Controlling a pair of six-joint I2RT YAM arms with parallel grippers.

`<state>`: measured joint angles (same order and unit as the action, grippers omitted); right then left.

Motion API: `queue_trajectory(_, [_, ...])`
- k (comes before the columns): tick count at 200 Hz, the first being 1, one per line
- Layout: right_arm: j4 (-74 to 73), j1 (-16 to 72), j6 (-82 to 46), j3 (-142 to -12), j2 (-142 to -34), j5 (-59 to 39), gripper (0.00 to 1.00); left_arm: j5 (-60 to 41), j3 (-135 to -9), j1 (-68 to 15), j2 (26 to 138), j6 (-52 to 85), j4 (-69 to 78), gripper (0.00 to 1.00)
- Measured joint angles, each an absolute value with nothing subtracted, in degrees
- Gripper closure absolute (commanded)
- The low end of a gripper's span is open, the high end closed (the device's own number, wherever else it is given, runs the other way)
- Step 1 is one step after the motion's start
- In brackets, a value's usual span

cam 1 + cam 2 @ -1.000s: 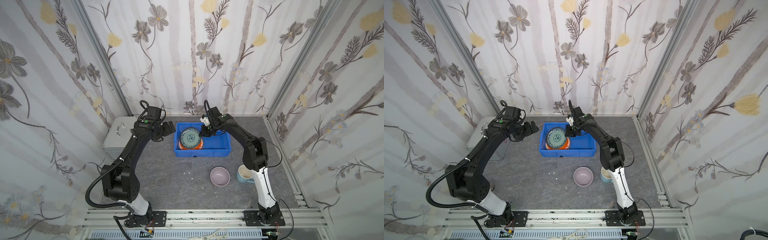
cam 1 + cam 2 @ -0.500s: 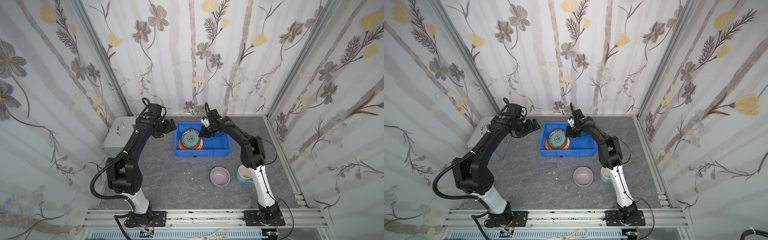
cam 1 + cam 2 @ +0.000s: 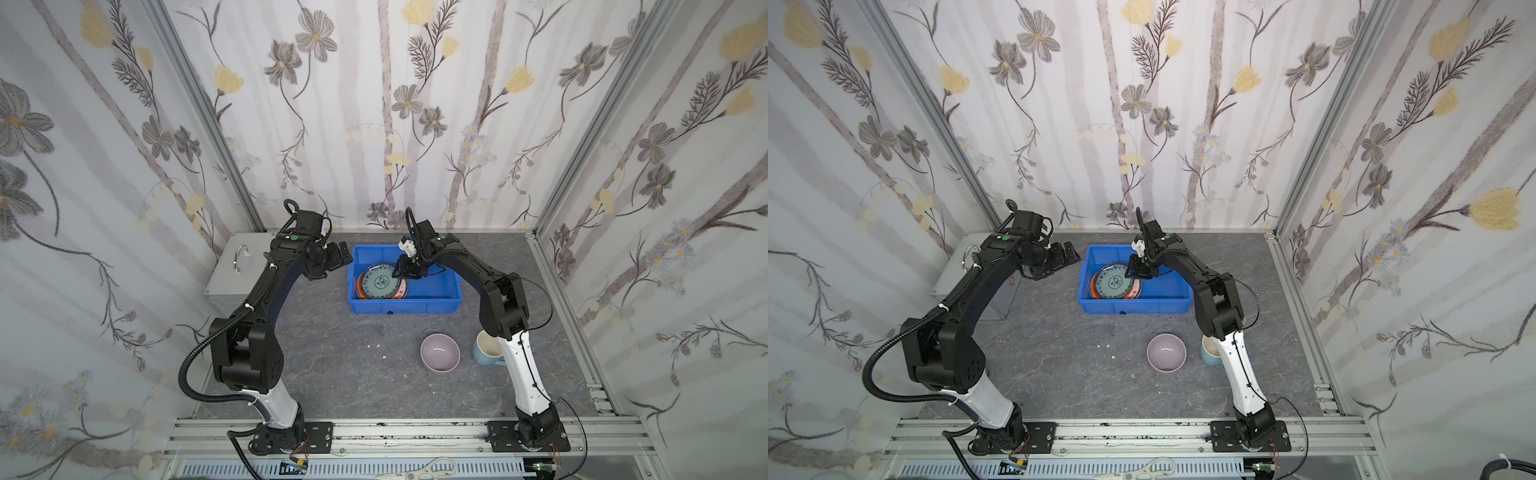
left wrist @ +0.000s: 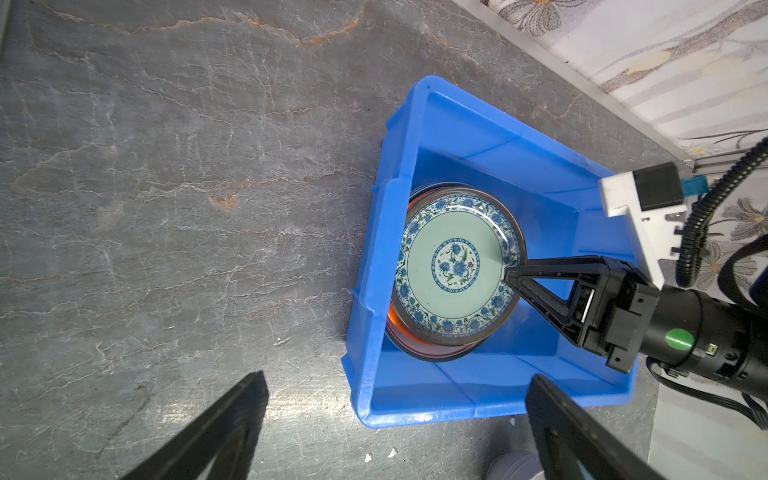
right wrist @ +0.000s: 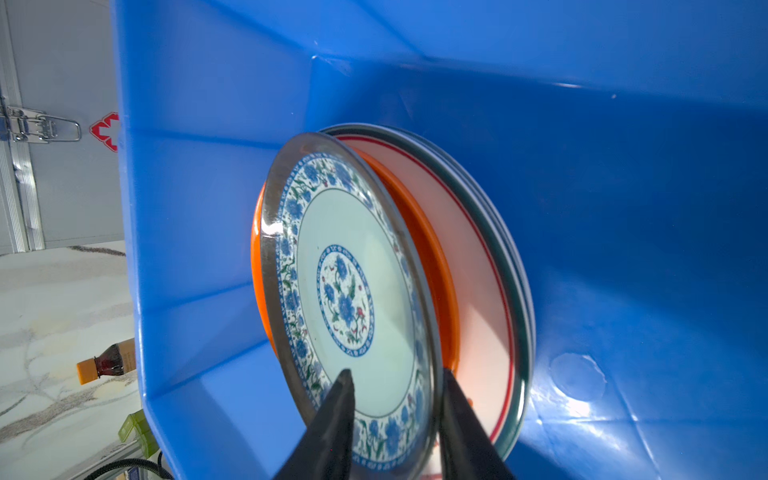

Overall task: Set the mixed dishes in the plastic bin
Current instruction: 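Lower the floral plate onto the orange plate and open the right gripper, then move the left gripper down to the lavender bowl while the right gripper withdraws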

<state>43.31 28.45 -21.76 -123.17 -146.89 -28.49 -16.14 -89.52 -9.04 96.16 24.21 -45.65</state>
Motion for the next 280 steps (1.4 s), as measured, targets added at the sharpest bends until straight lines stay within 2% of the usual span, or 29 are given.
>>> queue_trajectory(32, [43.5,28.5,-21.3,-122.0,-145.6,-27.7,0.57,-16.1,-87.6,-9.0,94.5,24.2,-45.6,0.00])
queue_trajectory(128, [43.6,29.8,-20.5,-120.7,-143.5,-26.8,0.59,-16.1,-83.9,-9.0,89.8,24.2,-45.6,0.00])
queue_trajectory(165, [44.1,29.6,-19.9,-119.0,-139.2,-25.3,0.59,-15.6,-80.5,-9.0,86.7,24.2,-45.2,0.00])
queue_trajectory(226, [43.4,29.7,-18.4,-101.8,-123.2,-20.2,0.59,-16.4,-74.8,-12.1,83.9,26.3,-43.6,0.06])
queue_trajectory(263, [42.4,29.7,-18.3,-90.1,-114.0,-17.4,0.69,-16.0,-74.4,-16.8,84.6,28.3,-42.0,0.11])
queue_trajectory(280, [41.5,29.6,-18.3,-85.8,-110.3,-16.5,0.70,-15.2,-75.2,-19.4,85.9,29.1,-41.8,0.12])
